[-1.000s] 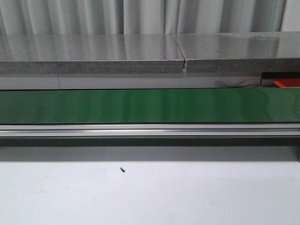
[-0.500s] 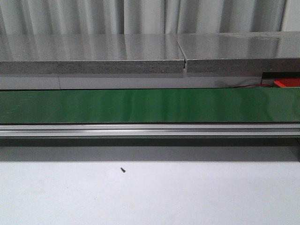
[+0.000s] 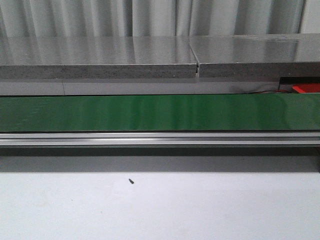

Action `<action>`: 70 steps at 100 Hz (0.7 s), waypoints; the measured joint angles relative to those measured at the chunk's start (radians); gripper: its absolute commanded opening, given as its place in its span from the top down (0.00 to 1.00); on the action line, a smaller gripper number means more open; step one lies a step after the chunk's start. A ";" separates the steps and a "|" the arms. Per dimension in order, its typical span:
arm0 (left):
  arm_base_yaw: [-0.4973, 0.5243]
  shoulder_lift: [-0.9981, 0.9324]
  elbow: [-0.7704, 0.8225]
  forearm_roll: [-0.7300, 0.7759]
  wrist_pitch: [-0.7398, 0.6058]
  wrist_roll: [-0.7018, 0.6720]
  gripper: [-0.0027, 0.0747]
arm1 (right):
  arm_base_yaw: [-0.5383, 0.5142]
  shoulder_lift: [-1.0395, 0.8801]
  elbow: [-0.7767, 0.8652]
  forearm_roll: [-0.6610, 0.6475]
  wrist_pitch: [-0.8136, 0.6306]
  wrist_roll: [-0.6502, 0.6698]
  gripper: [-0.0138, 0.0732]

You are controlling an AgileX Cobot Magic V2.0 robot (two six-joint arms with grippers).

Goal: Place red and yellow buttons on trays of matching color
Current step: 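Carry the red button into the red tray and open the right gripper, then raise the right gripper back above the belt end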

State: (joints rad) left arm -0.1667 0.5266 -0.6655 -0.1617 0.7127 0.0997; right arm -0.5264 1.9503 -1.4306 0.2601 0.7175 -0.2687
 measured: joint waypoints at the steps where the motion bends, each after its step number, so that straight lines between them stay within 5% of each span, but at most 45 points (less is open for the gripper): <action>1: 0.000 0.000 0.000 0.000 0.000 0.000 0.99 | 0.000 0.000 0.000 0.000 -0.002 0.000 0.79; 26: 0.000 0.000 0.000 0.000 0.000 0.000 0.99 | 0.000 0.024 -0.017 0.047 -0.039 0.002 0.75; 54: 0.000 0.000 0.000 0.000 0.000 0.000 0.99 | 0.000 0.080 -0.078 0.086 -0.004 0.002 0.48; 70: 0.000 0.000 0.000 0.000 0.000 0.000 0.99 | 0.000 0.089 -0.079 0.090 0.005 0.002 0.46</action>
State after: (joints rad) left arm -0.1667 0.5266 -0.6655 -0.1617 0.7127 0.0997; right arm -0.5264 2.0389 -1.5100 0.3503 0.7227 -0.2668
